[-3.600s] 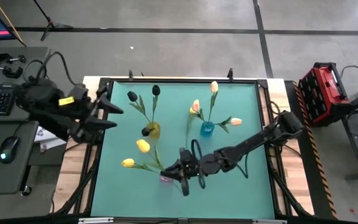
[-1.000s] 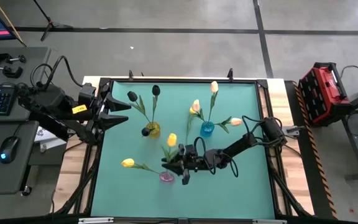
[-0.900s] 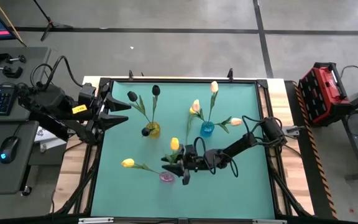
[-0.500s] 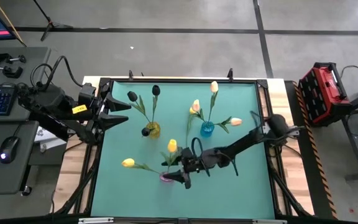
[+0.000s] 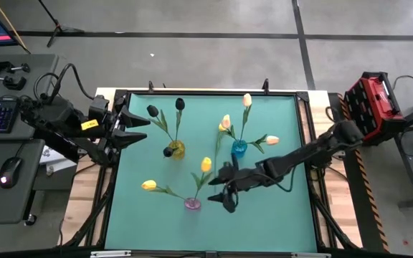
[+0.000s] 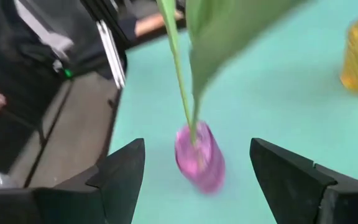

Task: Sort flowers into vase by color
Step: Put the yellow tulip flower into the purple vase

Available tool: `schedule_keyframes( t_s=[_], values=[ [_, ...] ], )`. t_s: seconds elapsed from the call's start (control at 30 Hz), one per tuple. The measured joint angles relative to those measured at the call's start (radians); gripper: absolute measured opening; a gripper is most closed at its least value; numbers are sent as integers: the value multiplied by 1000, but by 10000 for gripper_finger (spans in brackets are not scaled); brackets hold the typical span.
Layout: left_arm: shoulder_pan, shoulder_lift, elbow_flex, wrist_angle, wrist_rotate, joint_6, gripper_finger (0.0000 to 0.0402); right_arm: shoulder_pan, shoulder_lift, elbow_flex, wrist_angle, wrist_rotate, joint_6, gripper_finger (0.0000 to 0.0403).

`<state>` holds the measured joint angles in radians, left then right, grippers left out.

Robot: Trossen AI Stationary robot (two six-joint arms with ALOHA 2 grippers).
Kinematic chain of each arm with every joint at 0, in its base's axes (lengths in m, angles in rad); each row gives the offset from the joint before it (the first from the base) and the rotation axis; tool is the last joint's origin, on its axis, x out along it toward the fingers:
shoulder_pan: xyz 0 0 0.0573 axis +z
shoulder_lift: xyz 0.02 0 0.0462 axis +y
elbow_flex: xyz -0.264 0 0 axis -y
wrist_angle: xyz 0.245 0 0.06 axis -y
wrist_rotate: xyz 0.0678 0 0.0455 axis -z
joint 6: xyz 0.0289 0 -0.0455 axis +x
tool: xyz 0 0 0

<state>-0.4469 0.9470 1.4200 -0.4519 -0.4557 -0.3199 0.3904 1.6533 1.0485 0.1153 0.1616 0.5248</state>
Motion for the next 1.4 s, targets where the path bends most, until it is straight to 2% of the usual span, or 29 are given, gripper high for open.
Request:
schedule_keyframes(
  t_s=[0.13,0.3,0.4,0.57,0.67,0.8,1.0,1.1,1.4],
  values=[
    [0,1,0,0,0,0,204,22,-39,0,-169,6,147,279],
    [0,1,0,0,0,0,204,88,8,0,-346,48,551,279],
    [0,1,0,0,0,0,204,115,82,0,-359,46,706,279],
    [0,1,0,0,0,1,204,110,215,0,-259,117,888,269],
    [0,1,0,0,0,1,204,77,267,18,-227,147,938,259],
    [0,0,0,0,0,1,204,28,313,91,-270,198,905,251],
    [0,0,0,0,5,0,204,-18,381,254,-634,257,919,249],
    [0,1,0,0,6,0,204,-21,410,304,-730,294,937,249],
    [0,0,0,0,8,8,204,-19,522,413,-769,314,931,224]
  ],
)
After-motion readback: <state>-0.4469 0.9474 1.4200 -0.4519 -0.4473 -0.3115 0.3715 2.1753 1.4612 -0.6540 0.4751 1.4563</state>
